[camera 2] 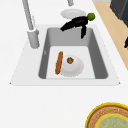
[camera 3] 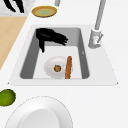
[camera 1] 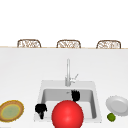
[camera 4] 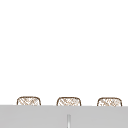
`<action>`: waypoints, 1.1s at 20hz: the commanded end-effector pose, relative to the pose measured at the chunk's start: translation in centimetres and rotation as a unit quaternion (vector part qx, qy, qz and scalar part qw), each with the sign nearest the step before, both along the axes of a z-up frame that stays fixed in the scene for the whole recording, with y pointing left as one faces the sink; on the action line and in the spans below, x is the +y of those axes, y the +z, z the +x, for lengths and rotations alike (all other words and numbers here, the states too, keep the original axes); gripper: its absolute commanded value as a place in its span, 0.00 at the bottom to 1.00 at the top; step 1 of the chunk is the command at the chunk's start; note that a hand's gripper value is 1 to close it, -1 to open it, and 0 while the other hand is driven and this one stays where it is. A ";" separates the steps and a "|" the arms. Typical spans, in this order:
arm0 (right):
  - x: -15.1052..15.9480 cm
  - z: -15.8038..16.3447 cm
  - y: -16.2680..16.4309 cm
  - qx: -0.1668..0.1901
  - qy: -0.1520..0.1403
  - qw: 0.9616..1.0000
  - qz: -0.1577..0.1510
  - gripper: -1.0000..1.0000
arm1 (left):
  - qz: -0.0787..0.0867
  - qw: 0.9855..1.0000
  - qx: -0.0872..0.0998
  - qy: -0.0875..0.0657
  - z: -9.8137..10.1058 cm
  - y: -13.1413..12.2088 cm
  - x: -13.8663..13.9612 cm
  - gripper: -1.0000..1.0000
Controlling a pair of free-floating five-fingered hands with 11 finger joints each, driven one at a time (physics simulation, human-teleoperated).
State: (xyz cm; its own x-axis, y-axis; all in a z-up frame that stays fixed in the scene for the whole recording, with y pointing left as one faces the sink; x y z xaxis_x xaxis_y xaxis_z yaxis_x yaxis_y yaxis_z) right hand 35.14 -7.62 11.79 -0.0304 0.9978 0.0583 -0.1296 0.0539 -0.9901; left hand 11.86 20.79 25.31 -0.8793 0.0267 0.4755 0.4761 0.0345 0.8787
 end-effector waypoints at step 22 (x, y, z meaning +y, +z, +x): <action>-3.3 5.1 11.0 -0.169 -0.005 0.986 -0.007 0.00 | 0.000 1.000 0.000 0.000 0.0 0.0 0.0 0.50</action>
